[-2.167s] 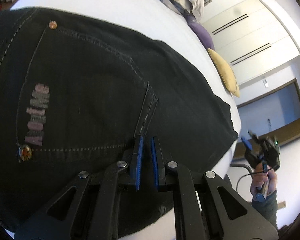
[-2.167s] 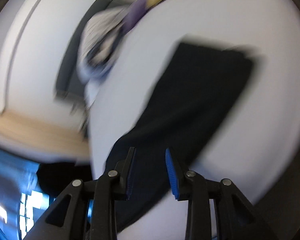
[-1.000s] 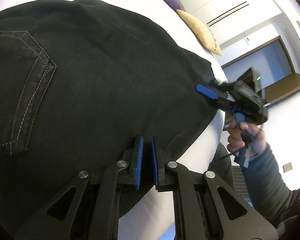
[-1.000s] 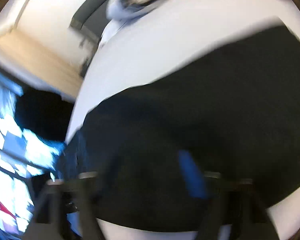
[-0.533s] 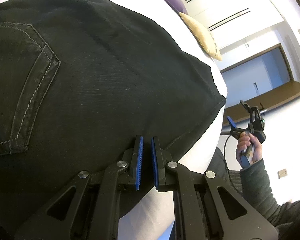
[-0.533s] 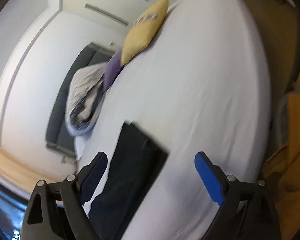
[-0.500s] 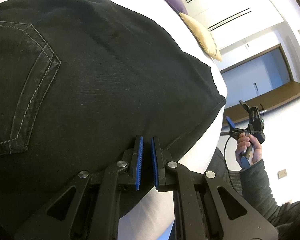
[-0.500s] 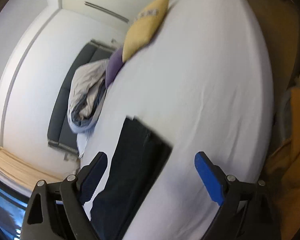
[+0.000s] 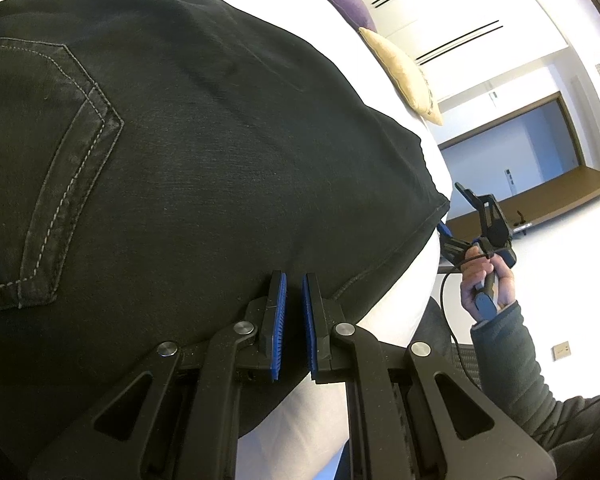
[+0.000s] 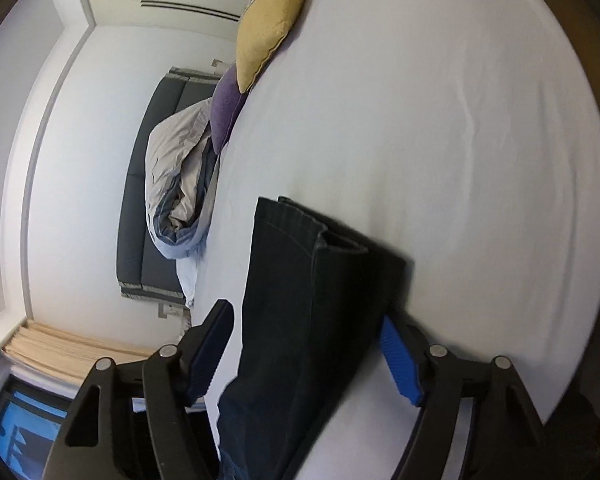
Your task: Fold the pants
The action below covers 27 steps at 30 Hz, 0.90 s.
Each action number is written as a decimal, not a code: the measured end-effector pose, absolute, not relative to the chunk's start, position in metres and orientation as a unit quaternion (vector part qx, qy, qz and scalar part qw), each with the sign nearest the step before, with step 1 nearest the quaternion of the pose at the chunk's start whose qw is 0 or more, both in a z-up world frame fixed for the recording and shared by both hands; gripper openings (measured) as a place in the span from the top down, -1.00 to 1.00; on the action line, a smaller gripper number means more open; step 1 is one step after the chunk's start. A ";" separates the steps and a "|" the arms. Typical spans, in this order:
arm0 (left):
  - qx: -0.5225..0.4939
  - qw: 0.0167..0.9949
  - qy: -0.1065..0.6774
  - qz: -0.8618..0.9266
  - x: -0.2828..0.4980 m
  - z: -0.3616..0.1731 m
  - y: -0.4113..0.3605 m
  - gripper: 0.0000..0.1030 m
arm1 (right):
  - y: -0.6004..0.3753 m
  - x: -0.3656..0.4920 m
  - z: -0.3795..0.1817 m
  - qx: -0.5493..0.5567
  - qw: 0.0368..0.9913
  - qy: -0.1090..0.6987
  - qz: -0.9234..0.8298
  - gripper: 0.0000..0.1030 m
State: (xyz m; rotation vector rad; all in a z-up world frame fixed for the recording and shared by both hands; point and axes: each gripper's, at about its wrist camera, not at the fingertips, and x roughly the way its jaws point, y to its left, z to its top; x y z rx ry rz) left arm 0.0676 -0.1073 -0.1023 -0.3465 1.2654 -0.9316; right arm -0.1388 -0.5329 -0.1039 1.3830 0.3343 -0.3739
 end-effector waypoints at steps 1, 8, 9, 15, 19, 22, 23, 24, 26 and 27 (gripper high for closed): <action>-0.155 0.693 0.567 -0.417 0.068 -0.102 -0.106 0.84 | -0.534 -0.140 -0.106 0.637 0.737 0.146 -0.171 -0.30; -0.156 0.693 0.567 -0.417 0.068 -0.102 -0.106 0.84 | -0.545 -0.115 -0.112 0.647 0.732 0.144 -0.161 0.47; -0.156 0.693 0.567 -0.417 0.068 -0.102 -0.106 0.84 | -0.546 -0.112 -0.114 0.647 0.732 0.144 -0.159 0.60; -0.161 0.689 0.568 -0.420 0.072 -0.102 -0.099 0.84 | -0.540 -0.111 -0.111 0.630 0.741 0.142 -0.184 0.83; -0.169 0.686 0.569 -0.421 0.075 -0.103 -0.096 0.84 | -0.534 -0.106 -0.100 0.614 0.751 0.139 -0.199 0.83; -0.172 0.685 0.568 -0.422 0.075 -0.106 -0.094 0.84 | -0.528 -0.097 -0.086 0.594 0.764 0.146 -0.207 0.84; -0.173 0.685 0.567 -0.423 0.075 -0.107 -0.093 0.84 | -0.522 -0.092 -0.076 0.577 0.775 0.152 -0.209 0.84; -0.175 0.685 0.567 -0.423 0.075 -0.108 -0.092 0.84 | -0.516 -0.087 -0.068 0.559 0.787 0.158 -0.208 0.84; -0.181 0.684 0.567 -0.423 0.077 -0.109 -0.089 0.84 | -0.496 -0.073 -0.043 0.508 0.818 0.178 -0.202 0.84; -0.184 0.683 0.567 -0.422 0.078 -0.110 -0.087 0.84 | -0.476 -0.060 -0.026 0.463 0.844 0.195 -0.190 0.84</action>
